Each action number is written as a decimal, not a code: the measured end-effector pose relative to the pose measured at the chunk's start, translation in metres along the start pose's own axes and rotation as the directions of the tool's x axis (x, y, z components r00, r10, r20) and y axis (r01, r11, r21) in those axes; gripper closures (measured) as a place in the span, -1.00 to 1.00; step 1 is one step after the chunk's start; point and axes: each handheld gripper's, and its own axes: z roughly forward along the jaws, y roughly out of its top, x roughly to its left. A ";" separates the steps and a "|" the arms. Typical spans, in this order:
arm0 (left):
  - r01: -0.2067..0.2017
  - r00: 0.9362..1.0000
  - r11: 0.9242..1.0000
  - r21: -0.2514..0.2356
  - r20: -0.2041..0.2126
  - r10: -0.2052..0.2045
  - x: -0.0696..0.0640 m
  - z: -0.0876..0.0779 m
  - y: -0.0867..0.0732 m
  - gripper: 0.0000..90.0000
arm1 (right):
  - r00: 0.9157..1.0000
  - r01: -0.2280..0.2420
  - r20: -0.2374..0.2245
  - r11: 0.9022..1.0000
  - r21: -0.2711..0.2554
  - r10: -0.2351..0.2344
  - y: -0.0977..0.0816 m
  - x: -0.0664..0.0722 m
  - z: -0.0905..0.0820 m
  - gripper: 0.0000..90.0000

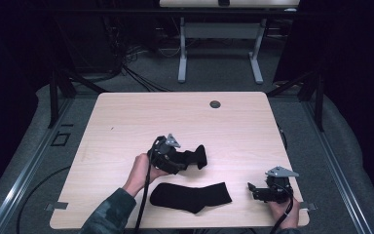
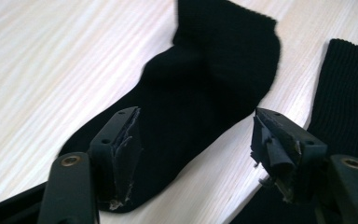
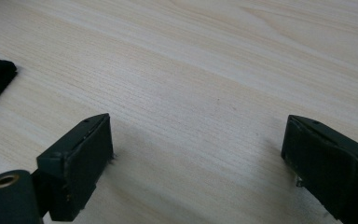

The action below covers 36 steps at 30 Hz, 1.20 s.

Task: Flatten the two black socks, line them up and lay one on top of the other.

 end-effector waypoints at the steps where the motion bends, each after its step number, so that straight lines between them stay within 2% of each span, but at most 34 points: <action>1: 0.020 1.000 1.000 0.007 -0.006 -0.020 0.005 -0.002 -0.003 -0.27 | 1.000 0.000 0.000 1.000 0.001 0.000 0.000 0.000 0.000 -0.82; 4: 0.093 0.994 0.995 0.022 -0.060 -0.091 0.023 -0.002 -0.011 -0.25 | 1.000 0.000 0.001 1.000 0.002 0.000 0.000 0.000 0.000 -0.82; 7: 0.158 0.981 0.987 0.042 -0.118 -0.152 0.039 0.005 -0.018 -0.22 | 1.000 -0.001 0.001 1.000 0.002 0.001 0.000 0.000 0.000 -0.81; 9: 0.195 0.972 0.979 0.052 -0.142 -0.186 0.045 0.012 -0.023 -0.21 | 1.000 0.000 0.001 1.000 0.002 0.000 0.000 0.000 0.000 -0.81; 12: 0.241 0.962 0.968 0.073 -0.148 -0.228 0.053 0.023 -0.026 -0.11 | 1.000 0.000 0.000 1.000 0.002 0.000 0.000 0.000 0.000 -0.81; 14: 0.261 0.959 0.962 0.078 -0.131 -0.250 0.056 0.028 -0.026 -0.06 | 1.000 0.000 0.000 1.000 0.002 0.000 0.000 0.000 0.000 -0.81; 15: 0.272 0.956 0.959 0.079 -0.135 -0.260 0.056 0.031 -0.026 -0.03 | 1.000 -0.001 0.000 1.000 0.001 0.001 0.000 0.000 0.000 -0.81; 16: 0.266 0.958 0.959 0.093 -0.135 -0.253 0.057 0.034 -0.027 0.06 | 1.000 -0.001 0.000 1.000 0.001 0.001 0.000 0.000 0.000 -0.81; 19: 0.277 0.956 0.955 0.101 -0.132 -0.263 0.058 0.040 -0.030 0.33 | 1.000 -0.002 0.001 1.000 0.001 0.002 0.000 0.000 0.000 -0.81; 21: 0.272 0.957 0.958 0.087 -0.132 -0.259 0.058 0.039 -0.032 0.51 | 1.000 -0.002 0.001 1.000 0.000 0.002 0.000 0.000 0.000 -0.81; 24: 0.248 0.963 0.966 0.075 -0.128 -0.237 0.056 0.036 -0.035 0.83 | 1.000 -0.001 0.000 1.000 0.000 0.001 0.000 0.000 0.000 -0.80; 26: 0.240 0.966 0.968 0.066 -0.118 -0.231 0.056 0.032 -0.037 0.88 | 1.000 -0.001 0.000 1.000 0.001 0.001 0.000 0.000 0.000 -0.80; 31: 0.248 0.963 0.969 -0.001 -0.109 -0.247 0.056 0.012 -0.044 0.89 | 1.000 -0.005 0.002 1.000 0.009 0.005 0.002 0.000 0.000 -0.77; 32: 0.249 0.962 0.968 -0.009 -0.108 -0.249 0.057 0.008 -0.046 0.89 | 1.000 -0.007 0.002 1.000 0.018 0.007 0.003 0.000 0.000 -0.72; 34: 0.249 0.962 0.968 -0.019 -0.114 -0.249 0.057 0.001 -0.050 0.89 | 1.000 -0.020 -0.001 0.999 0.048 0.020 0.009 -0.001 -0.002 -0.48; 36: 0.251 0.961 0.968 -0.012 -0.116 -0.251 0.059 -0.002 -0.055 0.88 | 0.999 -0.036 -0.008 0.998 0.058 0.037 0.019 0.001 -0.004 -0.45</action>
